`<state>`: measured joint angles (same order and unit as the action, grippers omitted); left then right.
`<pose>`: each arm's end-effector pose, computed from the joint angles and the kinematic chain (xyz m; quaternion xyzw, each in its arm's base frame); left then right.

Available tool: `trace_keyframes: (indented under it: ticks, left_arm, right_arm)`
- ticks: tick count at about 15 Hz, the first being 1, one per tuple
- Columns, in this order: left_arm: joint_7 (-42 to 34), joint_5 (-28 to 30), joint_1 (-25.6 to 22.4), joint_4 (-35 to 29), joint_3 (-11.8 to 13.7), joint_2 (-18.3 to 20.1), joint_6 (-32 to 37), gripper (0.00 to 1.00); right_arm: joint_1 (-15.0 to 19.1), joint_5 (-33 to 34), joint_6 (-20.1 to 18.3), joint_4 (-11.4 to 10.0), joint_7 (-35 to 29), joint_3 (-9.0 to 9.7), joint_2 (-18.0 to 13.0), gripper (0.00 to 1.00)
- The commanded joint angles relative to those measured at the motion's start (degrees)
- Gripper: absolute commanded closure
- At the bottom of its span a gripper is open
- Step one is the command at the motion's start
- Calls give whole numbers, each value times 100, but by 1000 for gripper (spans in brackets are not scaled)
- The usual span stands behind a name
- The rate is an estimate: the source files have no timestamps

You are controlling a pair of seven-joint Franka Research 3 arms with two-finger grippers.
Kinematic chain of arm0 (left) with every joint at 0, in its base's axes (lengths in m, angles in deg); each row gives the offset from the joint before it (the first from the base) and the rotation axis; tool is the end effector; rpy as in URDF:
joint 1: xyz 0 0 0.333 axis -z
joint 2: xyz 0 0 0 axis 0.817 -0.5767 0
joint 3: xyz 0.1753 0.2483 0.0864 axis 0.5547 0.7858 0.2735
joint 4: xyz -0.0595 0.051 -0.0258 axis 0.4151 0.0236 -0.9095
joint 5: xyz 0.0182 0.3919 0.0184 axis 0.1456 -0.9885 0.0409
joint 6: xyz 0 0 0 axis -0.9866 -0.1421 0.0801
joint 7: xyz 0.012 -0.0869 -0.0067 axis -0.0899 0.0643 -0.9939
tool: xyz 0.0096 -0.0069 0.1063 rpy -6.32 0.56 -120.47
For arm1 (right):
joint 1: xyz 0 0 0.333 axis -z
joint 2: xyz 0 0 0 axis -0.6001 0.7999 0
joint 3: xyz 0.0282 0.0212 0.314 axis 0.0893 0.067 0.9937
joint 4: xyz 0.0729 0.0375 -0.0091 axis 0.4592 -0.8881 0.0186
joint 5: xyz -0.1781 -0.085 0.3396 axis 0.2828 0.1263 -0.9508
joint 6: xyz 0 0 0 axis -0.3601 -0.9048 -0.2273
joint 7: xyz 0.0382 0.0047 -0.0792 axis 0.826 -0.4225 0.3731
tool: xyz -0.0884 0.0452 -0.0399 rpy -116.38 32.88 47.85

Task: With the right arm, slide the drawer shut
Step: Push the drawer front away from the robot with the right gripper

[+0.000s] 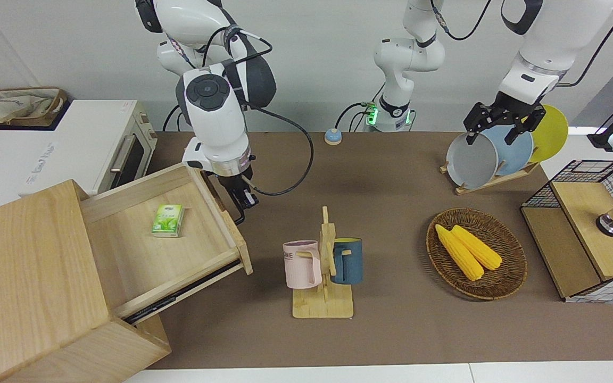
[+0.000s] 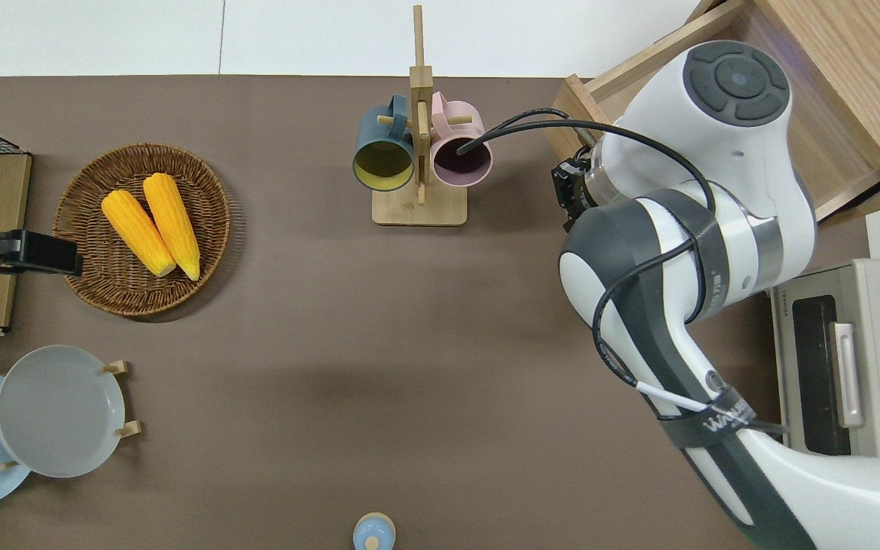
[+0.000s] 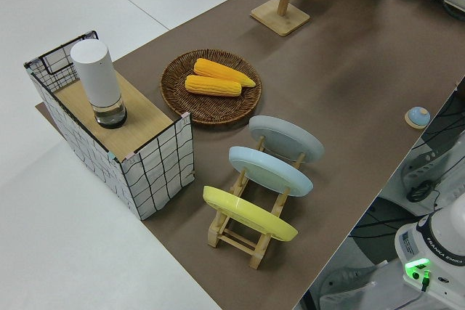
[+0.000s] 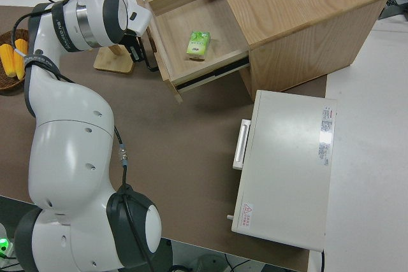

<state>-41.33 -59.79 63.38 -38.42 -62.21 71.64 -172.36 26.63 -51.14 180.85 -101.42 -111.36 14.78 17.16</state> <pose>0.5670 -0.0024 0.6386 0.9996 -0.0237 0.0127 0.0064 0.6609 0.1719 0.4941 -0.8809 0.4728 0.0132 0.0182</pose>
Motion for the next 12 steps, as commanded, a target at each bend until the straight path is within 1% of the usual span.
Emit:
trace_keyframes:
  ticks: [1,3,12]
  left_arm:
    - [-46,-63,99,118,96,-77,-3,2]
    - [-46,-71,99,118,96,-77,-3,5]
    - [-46,-63,99,118,96,-77,-3,2]
  right_arm:
    - [295,-127,202,-34,463,44,25,1000]
    - [391,-127,315,-34,517,44,51,1000]
    - [936,-197,316,-26,798,35,69,1000]
